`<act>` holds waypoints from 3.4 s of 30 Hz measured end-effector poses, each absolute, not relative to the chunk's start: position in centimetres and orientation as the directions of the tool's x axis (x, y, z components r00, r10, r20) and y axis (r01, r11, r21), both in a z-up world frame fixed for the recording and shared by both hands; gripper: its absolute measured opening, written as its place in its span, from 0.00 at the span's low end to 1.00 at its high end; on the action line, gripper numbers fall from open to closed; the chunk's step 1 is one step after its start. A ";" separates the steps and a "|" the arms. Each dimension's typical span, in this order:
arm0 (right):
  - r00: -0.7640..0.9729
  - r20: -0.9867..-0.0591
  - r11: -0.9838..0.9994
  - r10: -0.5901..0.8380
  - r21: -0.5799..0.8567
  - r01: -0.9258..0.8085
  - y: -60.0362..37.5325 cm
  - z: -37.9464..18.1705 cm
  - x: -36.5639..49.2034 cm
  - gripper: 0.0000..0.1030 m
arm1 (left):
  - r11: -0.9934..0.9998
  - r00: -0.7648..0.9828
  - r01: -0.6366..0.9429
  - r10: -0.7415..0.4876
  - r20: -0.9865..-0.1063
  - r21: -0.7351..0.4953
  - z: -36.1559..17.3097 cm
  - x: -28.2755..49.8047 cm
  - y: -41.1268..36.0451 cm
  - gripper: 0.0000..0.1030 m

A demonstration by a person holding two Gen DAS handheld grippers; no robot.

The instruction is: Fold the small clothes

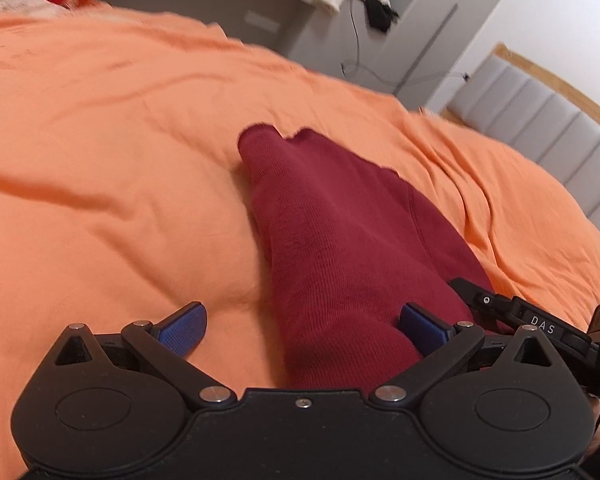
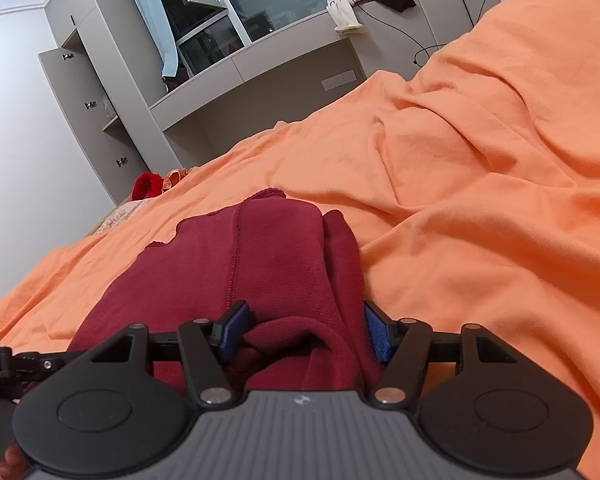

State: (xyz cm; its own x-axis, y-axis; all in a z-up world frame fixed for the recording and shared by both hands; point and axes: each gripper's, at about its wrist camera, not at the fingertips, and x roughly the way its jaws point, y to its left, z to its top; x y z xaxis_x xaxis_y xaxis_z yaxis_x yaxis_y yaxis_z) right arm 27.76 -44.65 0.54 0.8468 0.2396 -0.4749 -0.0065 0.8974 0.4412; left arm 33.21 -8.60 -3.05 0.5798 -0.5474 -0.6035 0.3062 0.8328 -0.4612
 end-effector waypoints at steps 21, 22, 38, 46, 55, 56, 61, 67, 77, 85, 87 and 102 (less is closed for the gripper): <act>0.824 -0.493 0.871 0.281 0.492 -0.002 -44.2 0.8 31.0 0.57 | 0.726 0.522 0.241 -0.656 -0.545 -0.644 -3.6 36.7 -7.3 0.84; 0.825 -0.493 0.873 0.278 0.488 -0.002 -44.1 0.8 31.0 0.56 | 0.725 0.520 0.233 -0.656 -0.547 -0.649 -3.6 36.8 -7.3 0.76; 0.922 -0.287 0.906 0.261 0.403 -0.131 -40.7 4.1 28.8 0.19 | 0.791 0.671 0.392 -0.595 -0.442 -0.470 1.2 33.8 -8.7 0.18; 0.920 -0.206 0.883 0.334 0.408 -0.230 -36.8 6.0 32.7 0.17 | 0.881 0.808 0.374 -0.463 -0.365 -0.289 5.0 33.3 -6.4 0.18; 0.893 -0.342 0.913 0.292 0.378 -0.154 -35.2 2.7 36.9 0.25 | 0.947 0.814 0.228 -0.313 -0.489 -0.226 1.6 35.9 -5.0 0.28; 0.891 -0.349 0.907 0.292 0.395 -0.143 -35.5 2.5 37.0 0.30 | 0.950 0.808 0.215 -0.304 -0.505 -0.228 1.0 36.1 -4.7 0.30; 0.883 -0.370 0.904 0.288 0.410 -0.123 -35.9 1.7 37.0 0.42 | 0.967 0.825 0.172 -0.245 -0.509 -0.186 0.5 35.1 -4.0 0.58; 0.878 -0.377 0.893 0.295 0.436 -0.113 -36.7 1.5 36.9 0.67 | 0.964 0.835 0.099 -0.215 -0.507 -0.246 0.6 33.8 -2.9 0.85; 0.883 -0.364 0.889 0.297 0.443 -0.116 -37.0 1.6 36.5 0.91 | 0.987 0.869 0.028 -0.102 -0.484 -0.157 -0.8 32.2 -4.5 0.97; 0.899 -0.333 0.899 0.283 0.418 -0.128 -36.8 2.6 35.1 1.00 | 0.991 0.874 0.005 -0.069 -0.481 -0.133 -0.3 32.0 -4.7 0.98; 0.904 -0.324 0.902 0.279 0.410 -0.132 -36.9 2.9 34.6 1.00 | 0.994 0.879 -0.008 -0.045 -0.475 -0.109 0.1 31.8 -5.0 0.99; 0.961 -0.188 0.945 0.202 0.294 -0.141 -36.6 6.5 26.6 1.00 | 0.999 0.939 -0.025 0.009 -0.345 -0.042 3.6 26.4 -5.6 0.99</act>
State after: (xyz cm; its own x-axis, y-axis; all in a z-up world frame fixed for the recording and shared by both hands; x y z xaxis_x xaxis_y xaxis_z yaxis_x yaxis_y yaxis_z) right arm 26.57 -36.64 6.47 0.9611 0.2020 -0.1882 -0.1411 0.9453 0.2940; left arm 26.39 -5.60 3.59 0.9385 0.0093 -0.3451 -0.0251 0.9988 -0.0416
